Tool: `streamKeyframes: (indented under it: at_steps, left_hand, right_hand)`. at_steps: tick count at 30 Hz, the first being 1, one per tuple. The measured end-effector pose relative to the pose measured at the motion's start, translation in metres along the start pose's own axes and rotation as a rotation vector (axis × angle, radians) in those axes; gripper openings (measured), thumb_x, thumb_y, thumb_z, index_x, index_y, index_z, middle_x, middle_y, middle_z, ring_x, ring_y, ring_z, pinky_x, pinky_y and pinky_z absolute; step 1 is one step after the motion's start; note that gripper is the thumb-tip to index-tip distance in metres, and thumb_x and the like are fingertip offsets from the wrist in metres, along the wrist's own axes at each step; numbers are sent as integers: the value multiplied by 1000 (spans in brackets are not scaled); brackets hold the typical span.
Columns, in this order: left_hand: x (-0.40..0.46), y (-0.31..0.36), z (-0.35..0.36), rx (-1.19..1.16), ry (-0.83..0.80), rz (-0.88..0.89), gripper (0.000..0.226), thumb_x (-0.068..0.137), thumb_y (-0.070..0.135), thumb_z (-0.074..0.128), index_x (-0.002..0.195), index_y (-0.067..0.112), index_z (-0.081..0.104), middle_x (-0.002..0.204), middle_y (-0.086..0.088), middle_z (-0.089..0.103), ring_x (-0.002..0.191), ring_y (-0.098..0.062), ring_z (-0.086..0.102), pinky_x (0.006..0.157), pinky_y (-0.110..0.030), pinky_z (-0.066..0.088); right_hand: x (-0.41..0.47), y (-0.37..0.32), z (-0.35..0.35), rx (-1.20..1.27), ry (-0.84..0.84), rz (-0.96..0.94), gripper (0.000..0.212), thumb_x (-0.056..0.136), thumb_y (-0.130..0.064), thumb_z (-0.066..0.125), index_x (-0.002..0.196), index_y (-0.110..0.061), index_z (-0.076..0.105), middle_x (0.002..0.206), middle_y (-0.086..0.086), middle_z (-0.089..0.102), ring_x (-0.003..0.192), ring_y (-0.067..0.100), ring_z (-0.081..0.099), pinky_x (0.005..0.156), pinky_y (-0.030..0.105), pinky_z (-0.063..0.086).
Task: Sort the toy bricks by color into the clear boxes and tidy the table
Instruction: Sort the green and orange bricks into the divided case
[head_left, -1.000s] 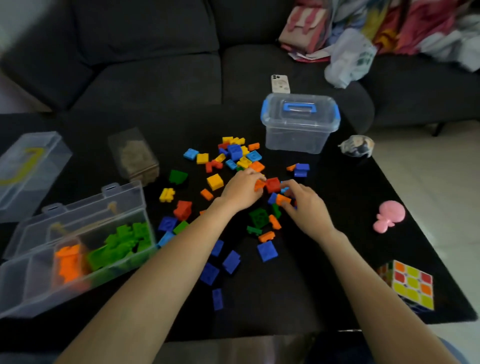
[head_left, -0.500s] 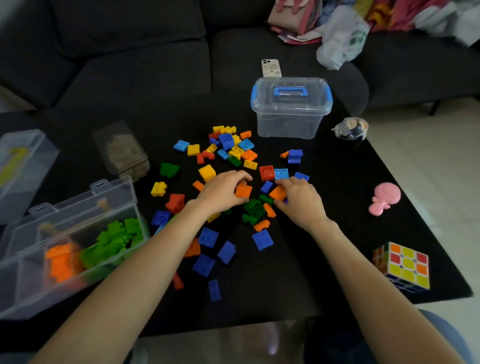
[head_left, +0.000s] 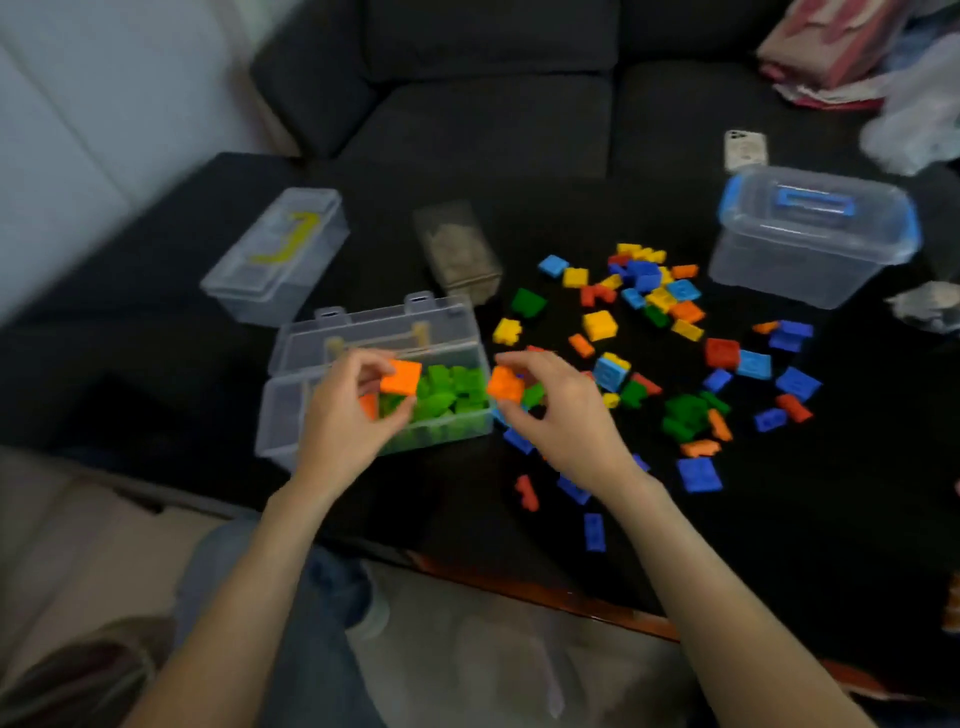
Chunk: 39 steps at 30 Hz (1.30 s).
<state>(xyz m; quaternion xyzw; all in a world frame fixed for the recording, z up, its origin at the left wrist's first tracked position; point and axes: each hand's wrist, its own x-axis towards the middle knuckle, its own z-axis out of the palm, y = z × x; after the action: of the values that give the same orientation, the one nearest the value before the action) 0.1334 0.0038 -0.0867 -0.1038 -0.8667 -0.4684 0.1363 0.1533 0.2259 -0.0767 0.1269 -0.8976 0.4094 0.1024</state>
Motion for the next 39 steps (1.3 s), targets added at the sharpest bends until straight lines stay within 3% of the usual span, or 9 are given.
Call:
streamKeyframes:
  at_steps: [3,6,10,15,22,28,34,39]
  left_hand:
    - [-16,-24,-37,157,9,-68,38,67,6,82,96,14,58,101,4,62,93,1,54,82,-3,38]
    - [-24,-36,-50,222,-52,-76,38,71,17,80,104,16,61,104,11,60,97,0,52,81,-1,33]
    - [-26,-41,-50,183,-92,10,41,73,23,79,111,16,63,107,12,59,100,1,52,84,-5,37]
    - [-28,-46,-49,149,-57,-2,38,77,17,75,113,16,62,109,10,59,98,4,52,84,-3,38]
    - [-21,-49,-52,128,-77,-39,43,75,24,76,114,17,60,108,13,57,95,4,53,81,-3,40]
    - [-21,-49,-50,196,-99,33,33,76,23,73,107,16,64,103,6,62,92,-1,55,80,-8,41]
    - [-19,-48,-47,233,-82,23,33,72,29,70,102,18,62,105,7,56,96,-8,52,80,-18,42]
    - [-16,-53,-57,310,-105,66,34,71,30,71,102,18,63,111,5,61,105,-5,51,85,-11,33]
  right_hand:
    - [21,-29,37,12,-81,-56,44,78,-14,71,121,-12,59,115,5,64,106,22,59,93,31,45]
    - [42,-46,63,-10,-151,-61,45,77,-10,71,120,-10,60,115,7,64,108,20,58,92,24,41]
    - [64,-54,81,1,-196,-9,45,75,-8,75,118,-7,61,113,10,62,102,19,60,89,26,48]
    - [81,-55,97,-48,-247,-21,39,75,-14,77,111,-13,63,109,5,60,94,17,61,87,34,53]
    - [86,-55,95,-35,-345,-3,53,79,-7,72,129,-14,55,116,6,64,99,14,63,88,28,53]
    - [89,-52,99,-36,-299,-40,27,81,-9,70,107,-14,70,99,2,68,87,10,63,83,21,51]
    - [93,-56,104,-62,-302,-22,20,83,-18,70,103,-17,70,93,-2,67,79,5,58,71,14,44]
    - [92,-50,100,-104,-323,-21,18,83,-25,70,100,-19,68,99,-7,58,85,4,53,76,18,44]
